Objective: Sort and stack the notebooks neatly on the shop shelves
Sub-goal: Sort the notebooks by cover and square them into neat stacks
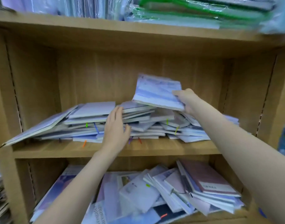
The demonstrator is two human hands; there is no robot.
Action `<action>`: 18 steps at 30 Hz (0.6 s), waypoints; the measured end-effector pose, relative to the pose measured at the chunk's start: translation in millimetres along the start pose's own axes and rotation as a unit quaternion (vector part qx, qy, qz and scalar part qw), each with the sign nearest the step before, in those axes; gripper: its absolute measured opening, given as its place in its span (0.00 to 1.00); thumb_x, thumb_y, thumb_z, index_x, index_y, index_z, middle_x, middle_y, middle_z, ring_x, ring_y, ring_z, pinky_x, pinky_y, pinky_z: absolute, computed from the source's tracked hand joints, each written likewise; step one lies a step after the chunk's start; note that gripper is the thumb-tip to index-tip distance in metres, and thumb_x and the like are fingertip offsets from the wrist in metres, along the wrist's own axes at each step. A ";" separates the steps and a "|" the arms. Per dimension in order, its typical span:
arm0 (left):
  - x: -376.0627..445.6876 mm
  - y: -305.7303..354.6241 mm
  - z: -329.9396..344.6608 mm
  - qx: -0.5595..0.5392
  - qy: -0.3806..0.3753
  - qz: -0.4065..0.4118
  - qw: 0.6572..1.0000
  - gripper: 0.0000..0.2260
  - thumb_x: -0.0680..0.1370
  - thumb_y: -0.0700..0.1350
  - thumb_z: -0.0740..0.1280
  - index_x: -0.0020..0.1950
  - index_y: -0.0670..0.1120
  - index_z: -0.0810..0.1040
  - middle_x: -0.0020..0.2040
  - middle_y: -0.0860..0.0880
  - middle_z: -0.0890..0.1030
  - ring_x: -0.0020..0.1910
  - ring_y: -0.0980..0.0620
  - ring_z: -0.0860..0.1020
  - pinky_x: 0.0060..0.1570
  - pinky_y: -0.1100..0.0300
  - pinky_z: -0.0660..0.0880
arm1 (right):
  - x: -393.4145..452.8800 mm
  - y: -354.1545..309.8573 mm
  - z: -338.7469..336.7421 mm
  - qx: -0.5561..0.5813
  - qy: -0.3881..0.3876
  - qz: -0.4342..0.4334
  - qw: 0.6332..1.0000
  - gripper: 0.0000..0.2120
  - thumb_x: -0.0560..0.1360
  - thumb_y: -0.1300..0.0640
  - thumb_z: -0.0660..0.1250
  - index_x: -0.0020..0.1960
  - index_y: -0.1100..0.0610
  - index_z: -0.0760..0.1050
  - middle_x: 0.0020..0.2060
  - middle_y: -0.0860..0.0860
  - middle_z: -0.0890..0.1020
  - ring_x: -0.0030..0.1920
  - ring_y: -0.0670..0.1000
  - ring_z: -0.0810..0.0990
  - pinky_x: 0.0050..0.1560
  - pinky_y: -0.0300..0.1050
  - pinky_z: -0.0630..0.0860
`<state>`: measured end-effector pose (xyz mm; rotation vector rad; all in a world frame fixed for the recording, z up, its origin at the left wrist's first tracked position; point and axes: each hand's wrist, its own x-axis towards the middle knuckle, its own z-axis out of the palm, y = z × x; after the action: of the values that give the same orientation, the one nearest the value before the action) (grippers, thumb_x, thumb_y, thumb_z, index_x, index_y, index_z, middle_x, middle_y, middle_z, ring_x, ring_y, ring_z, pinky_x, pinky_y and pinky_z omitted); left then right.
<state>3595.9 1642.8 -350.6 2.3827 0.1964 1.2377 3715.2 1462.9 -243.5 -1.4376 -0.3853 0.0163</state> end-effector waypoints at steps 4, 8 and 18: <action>0.5 -8.6 3.9 0.036 -0.050 0.044 0.997 0.28 0.79 0.39 0.59 0.76 0.49 0.51 0.77 0.52 0.48 0.76 0.53 0.45 0.71 0.62 0.47 | 15.5 4.2 24.3 0.016 -0.090 0.069 0.993 0.06 0.77 0.65 0.63 0.53 0.66 0.72 0.51 0.62 0.74 0.47 0.57 0.79 0.41 0.45 0.82; -8.8 -16.1 5.3 0.058 -0.041 0.067 0.995 0.26 0.78 0.38 0.59 0.75 0.48 0.57 0.77 0.49 0.53 0.76 0.51 0.49 0.72 0.58 0.50 | -8.1 37.8 11.4 0.009 -0.090 0.006 0.996 0.13 0.76 0.65 0.64 0.60 0.65 0.69 0.46 0.57 0.76 0.45 0.53 0.78 0.50 0.45 0.79; -133.3 -14.4 120.0 0.033 -0.181 0.095 0.978 0.22 0.72 0.40 0.58 0.67 0.46 0.70 0.63 0.46 0.72 0.62 0.46 0.70 0.60 0.54 0.66 | -74.7 178.0 -144.4 -0.280 -0.005 -0.126 0.952 0.11 0.76 0.68 0.63 0.53 0.55 0.74 0.62 0.49 0.71 0.48 0.51 0.76 0.42 0.39 0.79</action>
<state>3615.2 1574.1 -515.8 2.6831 -0.1084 0.8590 3722.7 1331.9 -445.8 -1.9368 -0.6109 -0.3158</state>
